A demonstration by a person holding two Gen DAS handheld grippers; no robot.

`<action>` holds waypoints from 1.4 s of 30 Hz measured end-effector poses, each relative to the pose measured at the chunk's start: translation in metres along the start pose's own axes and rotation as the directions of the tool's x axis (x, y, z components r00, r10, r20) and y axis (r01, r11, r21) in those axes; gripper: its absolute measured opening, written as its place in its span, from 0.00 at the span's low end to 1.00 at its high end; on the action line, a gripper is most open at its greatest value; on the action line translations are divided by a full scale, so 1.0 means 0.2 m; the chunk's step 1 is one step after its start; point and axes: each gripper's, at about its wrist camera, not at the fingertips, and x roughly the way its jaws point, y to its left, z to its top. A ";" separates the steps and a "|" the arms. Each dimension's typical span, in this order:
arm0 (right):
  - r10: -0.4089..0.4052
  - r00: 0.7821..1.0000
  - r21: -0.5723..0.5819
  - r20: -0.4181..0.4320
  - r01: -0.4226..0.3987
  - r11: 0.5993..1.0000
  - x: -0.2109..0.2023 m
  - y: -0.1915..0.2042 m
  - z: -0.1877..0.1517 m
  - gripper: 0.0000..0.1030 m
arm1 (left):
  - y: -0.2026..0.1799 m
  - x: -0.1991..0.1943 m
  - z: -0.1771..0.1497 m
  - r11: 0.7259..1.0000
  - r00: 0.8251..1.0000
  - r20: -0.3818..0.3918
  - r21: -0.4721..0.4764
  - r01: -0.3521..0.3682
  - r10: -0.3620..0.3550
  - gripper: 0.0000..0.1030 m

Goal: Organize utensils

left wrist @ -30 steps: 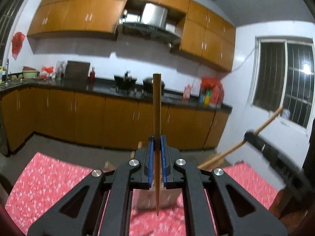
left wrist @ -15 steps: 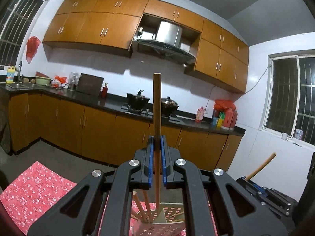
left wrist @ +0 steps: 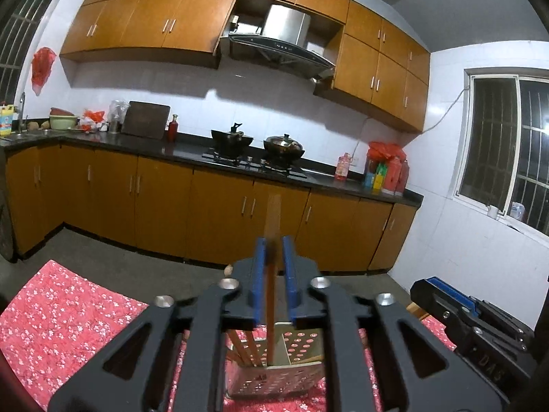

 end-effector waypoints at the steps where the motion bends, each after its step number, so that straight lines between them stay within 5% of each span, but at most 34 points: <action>1: 0.000 1.000 0.002 0.002 0.000 1.000 -0.01 0.00 0.00 0.28 | 0.01 -0.02 0.00 1.000 1.000 0.014 -0.005 -0.007 0.007 0.42; 10: -0.034 0.998 -0.014 0.061 0.035 0.999 -0.17 0.00 -0.06 0.54 | 0.10 -0.23 0.02 0.999 0.998 0.068 -0.033 -0.006 0.008 0.51; 15: -0.076 0.993 -0.022 0.089 0.079 0.997 -0.30 -0.02 -0.17 0.87 | 0.20 -0.41 -0.07 0.999 0.996 0.068 -0.010 -0.053 0.054 0.77; 18: -0.128 0.986 -0.040 0.106 0.133 0.990 -0.38 -0.02 -0.26 0.96 | 0.24 -0.51 -0.16 0.995 0.994 0.053 0.020 -0.094 0.093 0.92; 30: -0.176 0.984 -0.151 0.025 0.177 0.973 -0.59 0.11 -0.65 0.96 | 0.26 -0.81 -0.60 0.969 0.974 -0.065 0.136 -0.205 0.215 0.98; 42: -0.212 0.977 -0.201 0.011 0.210 0.957 -0.72 0.17 -0.90 0.96 | 0.17 -0.97 -0.80 0.946 0.963 -0.065 0.218 -0.240 0.260 0.98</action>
